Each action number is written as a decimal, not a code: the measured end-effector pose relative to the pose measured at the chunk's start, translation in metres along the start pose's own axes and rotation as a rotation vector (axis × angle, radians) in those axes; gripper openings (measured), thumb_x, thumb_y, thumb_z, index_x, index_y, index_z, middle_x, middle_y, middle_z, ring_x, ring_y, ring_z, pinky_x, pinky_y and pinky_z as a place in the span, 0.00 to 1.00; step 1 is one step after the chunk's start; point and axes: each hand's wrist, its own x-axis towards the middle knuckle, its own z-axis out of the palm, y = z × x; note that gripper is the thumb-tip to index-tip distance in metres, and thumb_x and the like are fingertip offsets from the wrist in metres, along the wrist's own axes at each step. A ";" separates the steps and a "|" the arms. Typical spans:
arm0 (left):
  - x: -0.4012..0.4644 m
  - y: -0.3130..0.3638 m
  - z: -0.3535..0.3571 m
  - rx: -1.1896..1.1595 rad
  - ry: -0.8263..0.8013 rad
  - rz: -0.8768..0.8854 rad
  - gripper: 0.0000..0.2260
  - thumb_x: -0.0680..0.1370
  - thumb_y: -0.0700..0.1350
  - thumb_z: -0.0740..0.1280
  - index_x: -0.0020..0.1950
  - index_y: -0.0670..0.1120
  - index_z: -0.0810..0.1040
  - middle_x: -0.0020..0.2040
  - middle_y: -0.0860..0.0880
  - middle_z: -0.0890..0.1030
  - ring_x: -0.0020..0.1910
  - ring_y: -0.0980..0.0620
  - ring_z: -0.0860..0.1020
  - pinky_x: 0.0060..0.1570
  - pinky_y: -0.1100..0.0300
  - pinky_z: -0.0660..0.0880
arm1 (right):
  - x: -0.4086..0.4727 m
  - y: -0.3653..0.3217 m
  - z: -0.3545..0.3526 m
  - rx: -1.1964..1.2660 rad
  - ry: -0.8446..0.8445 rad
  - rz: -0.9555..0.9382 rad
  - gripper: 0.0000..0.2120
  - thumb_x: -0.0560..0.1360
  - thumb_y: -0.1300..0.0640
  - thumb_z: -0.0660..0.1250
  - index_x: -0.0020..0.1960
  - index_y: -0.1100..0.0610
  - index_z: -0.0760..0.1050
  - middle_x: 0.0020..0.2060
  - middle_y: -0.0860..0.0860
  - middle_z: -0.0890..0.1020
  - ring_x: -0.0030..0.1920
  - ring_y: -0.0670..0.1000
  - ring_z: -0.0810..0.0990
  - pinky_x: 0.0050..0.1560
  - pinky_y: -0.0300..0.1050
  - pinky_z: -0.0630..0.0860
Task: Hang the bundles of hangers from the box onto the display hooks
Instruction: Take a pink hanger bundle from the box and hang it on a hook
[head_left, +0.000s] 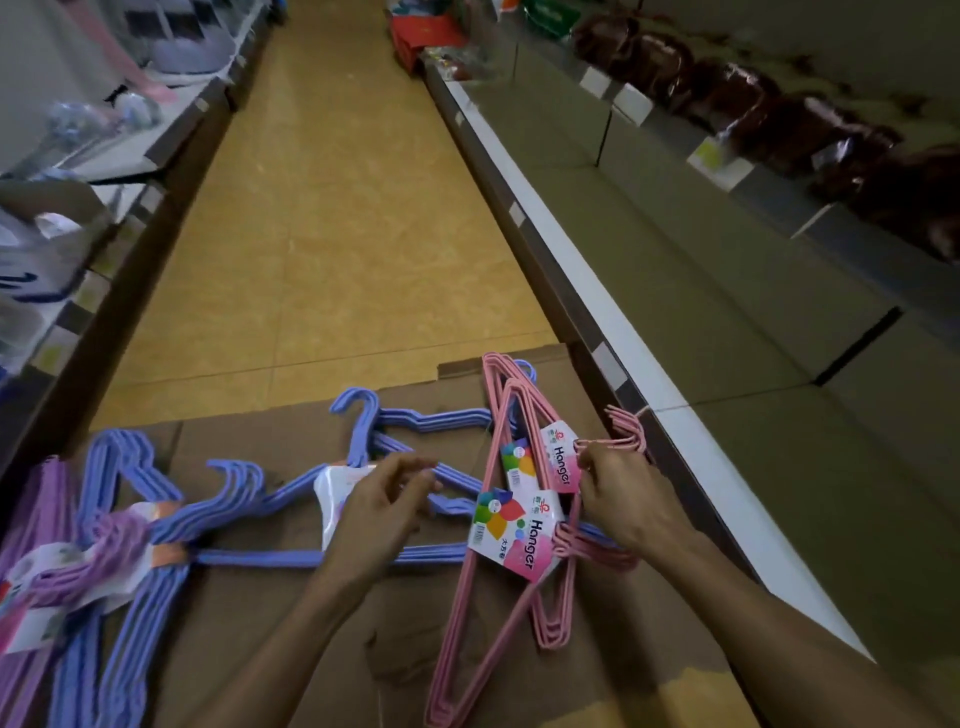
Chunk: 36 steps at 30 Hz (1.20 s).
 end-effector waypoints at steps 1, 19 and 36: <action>0.001 -0.014 0.008 -0.001 0.003 -0.018 0.06 0.81 0.41 0.63 0.54 0.48 0.79 0.42 0.51 0.82 0.34 0.62 0.79 0.36 0.63 0.76 | 0.001 0.007 0.011 -0.003 0.016 0.017 0.06 0.79 0.55 0.60 0.54 0.55 0.73 0.44 0.49 0.79 0.35 0.47 0.75 0.31 0.41 0.71; 0.003 -0.103 0.064 0.107 -0.192 -0.319 0.12 0.79 0.50 0.66 0.63 0.55 0.73 0.49 0.53 0.81 0.44 0.58 0.80 0.37 0.66 0.76 | -0.002 0.058 0.080 0.397 -0.022 0.406 0.19 0.75 0.48 0.70 0.61 0.55 0.71 0.52 0.54 0.81 0.47 0.54 0.80 0.48 0.49 0.77; 0.005 -0.083 0.054 0.098 -0.102 -0.017 0.08 0.80 0.42 0.65 0.57 0.52 0.77 0.50 0.58 0.81 0.49 0.63 0.79 0.42 0.71 0.75 | 0.020 0.041 0.045 0.692 0.096 0.162 0.02 0.78 0.57 0.68 0.50 0.53 0.79 0.39 0.46 0.83 0.31 0.36 0.81 0.27 0.29 0.73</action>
